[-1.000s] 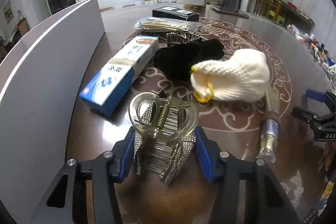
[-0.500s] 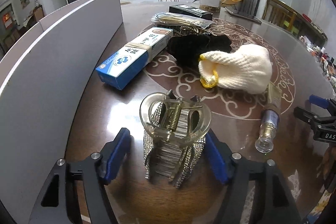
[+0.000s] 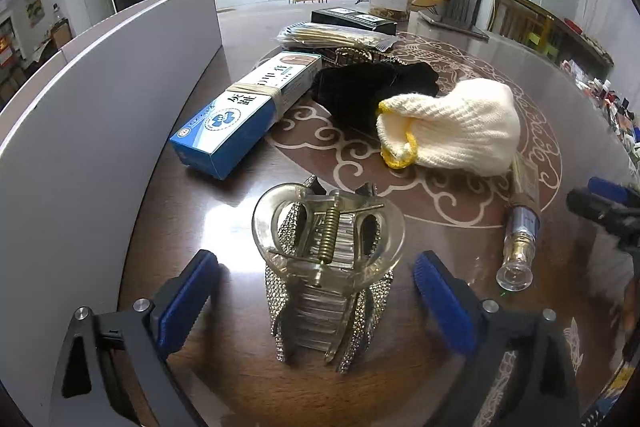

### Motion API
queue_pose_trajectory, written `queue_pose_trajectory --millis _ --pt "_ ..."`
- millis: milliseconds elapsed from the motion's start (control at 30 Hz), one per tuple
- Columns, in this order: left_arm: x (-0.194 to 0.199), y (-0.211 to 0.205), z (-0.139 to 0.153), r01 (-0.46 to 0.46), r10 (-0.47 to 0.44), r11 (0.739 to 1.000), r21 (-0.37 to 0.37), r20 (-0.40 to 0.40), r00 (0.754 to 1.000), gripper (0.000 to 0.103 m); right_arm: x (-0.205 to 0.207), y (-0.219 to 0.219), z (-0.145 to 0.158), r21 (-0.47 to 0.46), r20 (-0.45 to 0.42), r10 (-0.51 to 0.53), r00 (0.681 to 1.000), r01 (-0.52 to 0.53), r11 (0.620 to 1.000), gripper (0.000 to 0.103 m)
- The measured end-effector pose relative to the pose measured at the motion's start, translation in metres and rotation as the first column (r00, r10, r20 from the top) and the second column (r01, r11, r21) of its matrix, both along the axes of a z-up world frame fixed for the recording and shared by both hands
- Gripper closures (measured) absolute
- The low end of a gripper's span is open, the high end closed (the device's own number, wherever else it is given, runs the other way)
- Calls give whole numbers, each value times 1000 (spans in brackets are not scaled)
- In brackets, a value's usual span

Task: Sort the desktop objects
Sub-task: 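Close the right tool on the gold-and-silver cosmetic tube while the left tool holds the claw clip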

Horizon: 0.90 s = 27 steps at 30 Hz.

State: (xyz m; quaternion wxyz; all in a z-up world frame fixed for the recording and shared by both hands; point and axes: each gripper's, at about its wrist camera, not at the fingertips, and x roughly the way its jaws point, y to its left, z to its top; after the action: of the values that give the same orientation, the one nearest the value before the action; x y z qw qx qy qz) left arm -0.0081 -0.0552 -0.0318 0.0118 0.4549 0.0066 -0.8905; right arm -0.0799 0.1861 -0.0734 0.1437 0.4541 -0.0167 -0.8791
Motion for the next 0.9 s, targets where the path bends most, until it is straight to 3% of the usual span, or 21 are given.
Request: queue_pose_trajectory --millis 33,100,167,300,433,500,733,800,867,900 --pt "0 -1 0 -2 2 1000 1 -1 1000 3 3 -7 4 -70 8 -9 1000 10 998 0" --pt "0 -1 0 -3 3 1000 1 -1 1000 3 5 -35 11 -118 10 9 1000 -8 993 0" --pt "0 -1 0 -3 3 1000 1 -1 1000 3 2 -69 12 -70 11 52 999 -51 996 0" --pt "1 -1 0 -2 2 1000 2 -1 1000 3 -6 -118 0 116 16 117 993 -118 986 0" --pt "2 -1 0 -3 3 1000 0 -2 1000 3 0 -94 -7 98 25 87 996 -89 991 0" --pt "2 -1 0 -3 3 1000 0 -2 1000 3 1 -78 -8 136 39 76 996 -81 987 0" --pt "1 -2 1 16 -16 1000 0 28 999 0 -10 -71 2 146 106 175 979 -189 971 1" --pt "0 -3 1 37 -37 999 1 46 998 0 -13 -79 10 136 110 214 971 -228 964 15" --pt "2 -5 1 31 -31 1000 -2 41 999 1 -14 -84 12 110 144 240 960 -256 960 40" --pt "2 -5 1 28 -28 1000 -2 31 999 8 -12 -87 10 113 165 251 954 -270 956 43"
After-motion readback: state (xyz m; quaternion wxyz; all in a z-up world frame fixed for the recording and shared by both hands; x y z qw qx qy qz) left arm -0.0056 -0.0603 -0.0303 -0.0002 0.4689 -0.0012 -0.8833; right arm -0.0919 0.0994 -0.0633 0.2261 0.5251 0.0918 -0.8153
